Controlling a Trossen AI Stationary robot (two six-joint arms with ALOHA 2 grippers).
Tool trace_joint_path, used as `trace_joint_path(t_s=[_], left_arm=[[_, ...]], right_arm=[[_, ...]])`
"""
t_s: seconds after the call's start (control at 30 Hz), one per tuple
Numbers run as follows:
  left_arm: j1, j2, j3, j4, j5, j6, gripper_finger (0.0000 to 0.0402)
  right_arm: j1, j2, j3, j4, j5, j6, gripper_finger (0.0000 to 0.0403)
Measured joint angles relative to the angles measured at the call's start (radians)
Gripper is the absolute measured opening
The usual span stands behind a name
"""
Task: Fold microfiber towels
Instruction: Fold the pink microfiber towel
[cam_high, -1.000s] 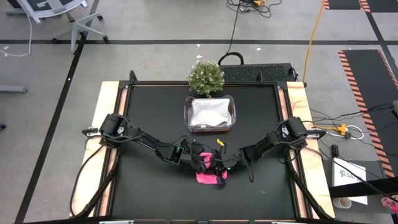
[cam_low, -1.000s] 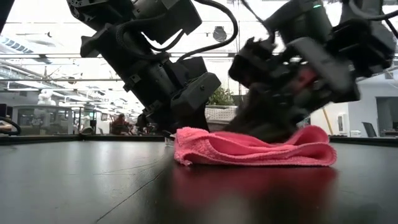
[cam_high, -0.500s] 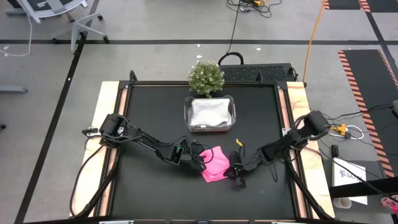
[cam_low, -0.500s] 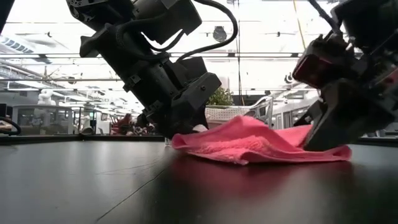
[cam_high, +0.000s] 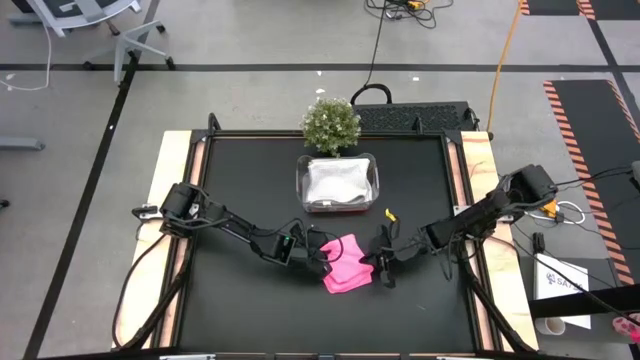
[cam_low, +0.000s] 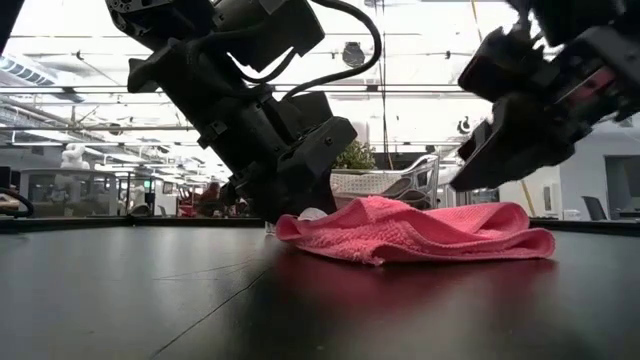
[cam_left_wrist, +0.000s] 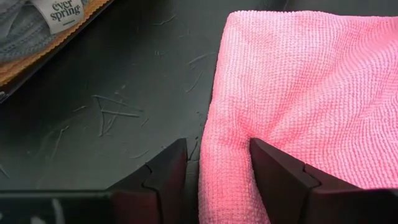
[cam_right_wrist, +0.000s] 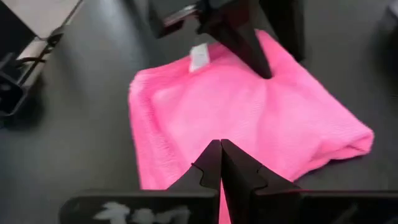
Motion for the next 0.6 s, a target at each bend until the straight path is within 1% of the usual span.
trace_joint_path(t_s=[0.13, 0.27, 0.37, 0.47, 0.6], left_arm=[[0.000, 0.000, 0.000, 0.007, -0.001, -0.002, 0.0181], [0.000, -0.032, 0.006, 0.016, 0.002, 0.011, 0.0181], [-0.010, -0.084, 0.021, -0.008, 0.014, 0.047, 0.0181], [-0.033, -0.132, 0.065, 0.031, 0.028, 0.089, 0.0181], [-0.066, -0.133, 0.089, 0.067, 0.064, 0.141, 0.0181]], right_arm=[[-0.010, 0.035, 0.000, -0.016, -0.001, -0.001, 0.0000], [-0.008, 0.053, 0.000, -0.014, -0.001, 0.003, 0.0000], [-0.008, 0.054, 0.000, -0.014, 0.002, 0.003, 0.0000], [-0.010, 0.054, 0.001, -0.005, 0.003, 0.003, 0.0000], [-0.010, 0.054, 0.002, -0.008, 0.027, -0.001, 0.0000]])
